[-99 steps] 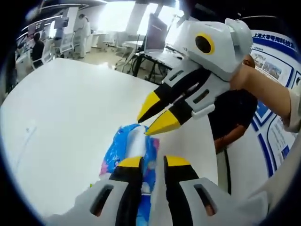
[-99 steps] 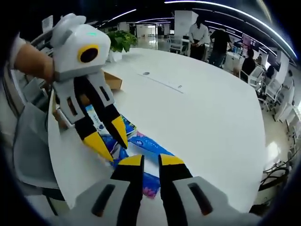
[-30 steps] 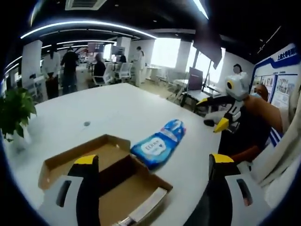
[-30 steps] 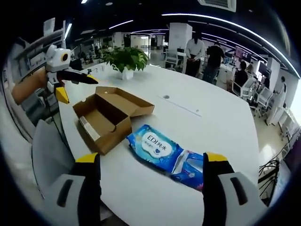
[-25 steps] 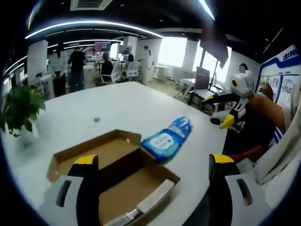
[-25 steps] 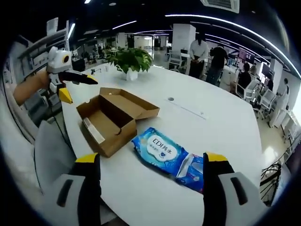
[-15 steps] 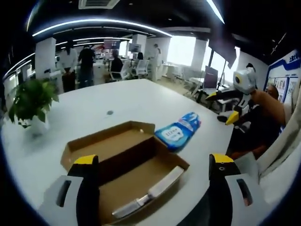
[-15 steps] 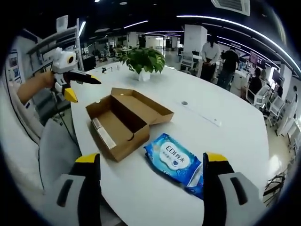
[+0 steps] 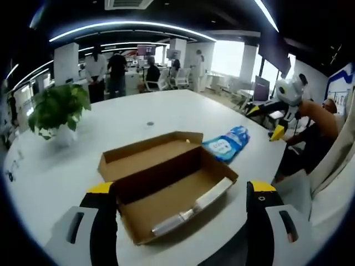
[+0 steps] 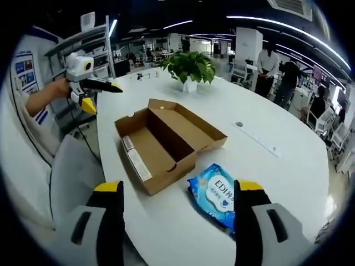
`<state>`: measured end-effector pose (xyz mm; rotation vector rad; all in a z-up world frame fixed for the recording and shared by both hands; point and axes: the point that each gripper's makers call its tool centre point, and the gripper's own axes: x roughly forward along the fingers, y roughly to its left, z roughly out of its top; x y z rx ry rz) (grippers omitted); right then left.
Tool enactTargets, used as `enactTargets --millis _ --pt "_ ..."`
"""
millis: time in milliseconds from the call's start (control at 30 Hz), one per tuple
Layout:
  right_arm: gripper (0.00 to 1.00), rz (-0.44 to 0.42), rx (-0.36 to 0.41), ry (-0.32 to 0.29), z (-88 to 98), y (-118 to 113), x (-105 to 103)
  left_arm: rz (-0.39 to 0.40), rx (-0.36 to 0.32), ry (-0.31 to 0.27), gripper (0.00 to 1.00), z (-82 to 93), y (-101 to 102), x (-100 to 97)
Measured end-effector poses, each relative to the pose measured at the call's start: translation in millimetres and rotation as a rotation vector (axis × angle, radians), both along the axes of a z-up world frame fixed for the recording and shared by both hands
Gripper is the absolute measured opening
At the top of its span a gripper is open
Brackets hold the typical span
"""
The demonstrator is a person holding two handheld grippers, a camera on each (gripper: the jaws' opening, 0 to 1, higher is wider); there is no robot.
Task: Operate the shoe box by opening the lid, removing the specified soft item, and placing it in the target area until the item is outside and the box remains undamaged.
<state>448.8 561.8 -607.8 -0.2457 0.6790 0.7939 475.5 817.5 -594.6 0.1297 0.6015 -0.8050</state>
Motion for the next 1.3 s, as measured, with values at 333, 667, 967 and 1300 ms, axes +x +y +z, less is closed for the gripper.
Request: enactTargets --millis 333,667,967,1300 --pt "0.55 0.154 -0.016 0.023 -15.5 31 4 0.057 0.02 0.038 1.0 -22.3 23 -9.5" --pt "0.5 0.297 -0.055 0.058 -38.3 57 13 0.081 0.019 0.041 1.0 -29.7 32 -18.9" --pt "0.46 0.419 -0.093 0.084 -61.7 76 20 0.097 0.01 0.029 1.0 -30.1 38 -21.1" --pt "0.46 0.506 -0.148 0.13 -86.3 91 30 0.098 0.011 0.03 1.0 -32.8 41 -23.7"
